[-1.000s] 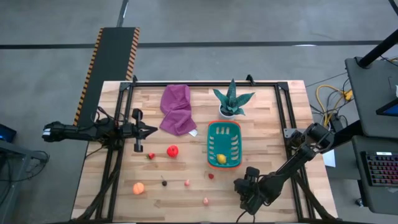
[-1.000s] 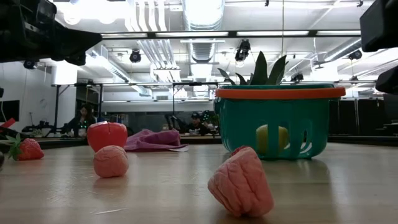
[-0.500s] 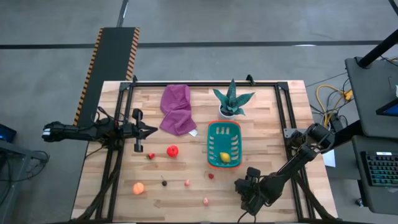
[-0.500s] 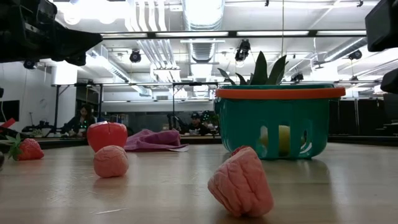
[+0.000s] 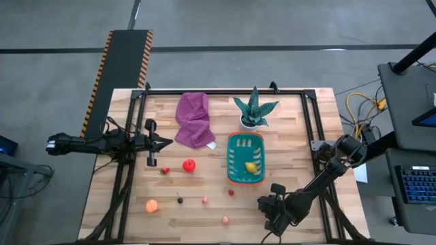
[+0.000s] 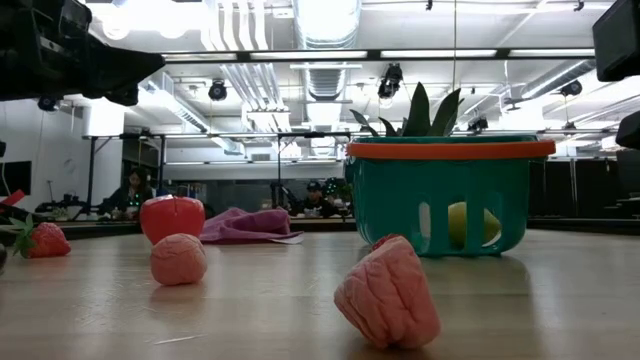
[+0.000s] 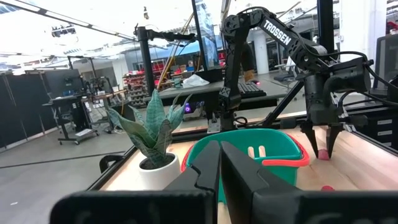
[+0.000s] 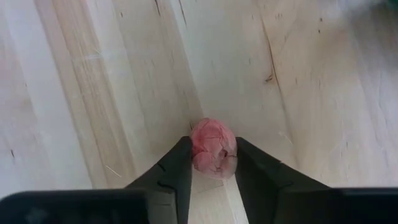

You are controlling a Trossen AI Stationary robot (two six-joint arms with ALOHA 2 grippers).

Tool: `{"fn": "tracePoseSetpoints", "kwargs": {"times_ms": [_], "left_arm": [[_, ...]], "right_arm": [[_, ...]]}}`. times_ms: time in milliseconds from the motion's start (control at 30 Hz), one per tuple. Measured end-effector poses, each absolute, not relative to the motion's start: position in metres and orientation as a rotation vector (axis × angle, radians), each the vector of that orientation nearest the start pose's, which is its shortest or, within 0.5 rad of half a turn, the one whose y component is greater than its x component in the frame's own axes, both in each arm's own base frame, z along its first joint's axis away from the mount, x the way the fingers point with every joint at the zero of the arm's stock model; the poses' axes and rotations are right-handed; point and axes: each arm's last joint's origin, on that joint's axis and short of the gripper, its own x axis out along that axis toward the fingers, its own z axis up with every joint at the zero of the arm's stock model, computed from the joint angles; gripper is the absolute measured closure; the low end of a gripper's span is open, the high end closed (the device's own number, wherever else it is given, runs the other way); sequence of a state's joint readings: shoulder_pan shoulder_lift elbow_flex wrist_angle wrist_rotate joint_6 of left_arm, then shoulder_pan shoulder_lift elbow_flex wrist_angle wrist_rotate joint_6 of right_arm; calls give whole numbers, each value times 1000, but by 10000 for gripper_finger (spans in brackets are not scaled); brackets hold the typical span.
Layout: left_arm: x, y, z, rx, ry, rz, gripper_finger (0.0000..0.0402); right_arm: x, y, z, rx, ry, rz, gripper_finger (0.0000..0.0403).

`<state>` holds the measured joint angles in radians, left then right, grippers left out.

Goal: Pick and placing Produce into tupperware
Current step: Put the top right pink peach into the blue basket

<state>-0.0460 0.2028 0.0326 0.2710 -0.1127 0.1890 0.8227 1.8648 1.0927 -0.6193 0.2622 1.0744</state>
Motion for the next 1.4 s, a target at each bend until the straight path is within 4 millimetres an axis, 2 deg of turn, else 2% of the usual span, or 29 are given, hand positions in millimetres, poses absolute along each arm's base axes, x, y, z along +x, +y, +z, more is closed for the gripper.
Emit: {"fn": "tracePoseSetpoints", "kwargs": {"times_ms": [400, 533, 833, 1133, 1400], "left_arm": [[109, -2, 184, 181, -94, 76, 402], [109, -2, 184, 181, -94, 76, 402], [109, -2, 184, 181, -94, 76, 402], [109, -2, 184, 181, -95, 76, 402], [109, -2, 184, 181, -95, 76, 402]], "right_arm": [[230, 237, 135, 203, 1241, -208, 312], [229, 236, 142, 213, 1235, -188, 312], [227, 229, 185, 233, 1049, -152, 312], [224, 224, 233, 229, 840, -7, 312], [221, 220, 262, 197, 707, 103, 319]]}}
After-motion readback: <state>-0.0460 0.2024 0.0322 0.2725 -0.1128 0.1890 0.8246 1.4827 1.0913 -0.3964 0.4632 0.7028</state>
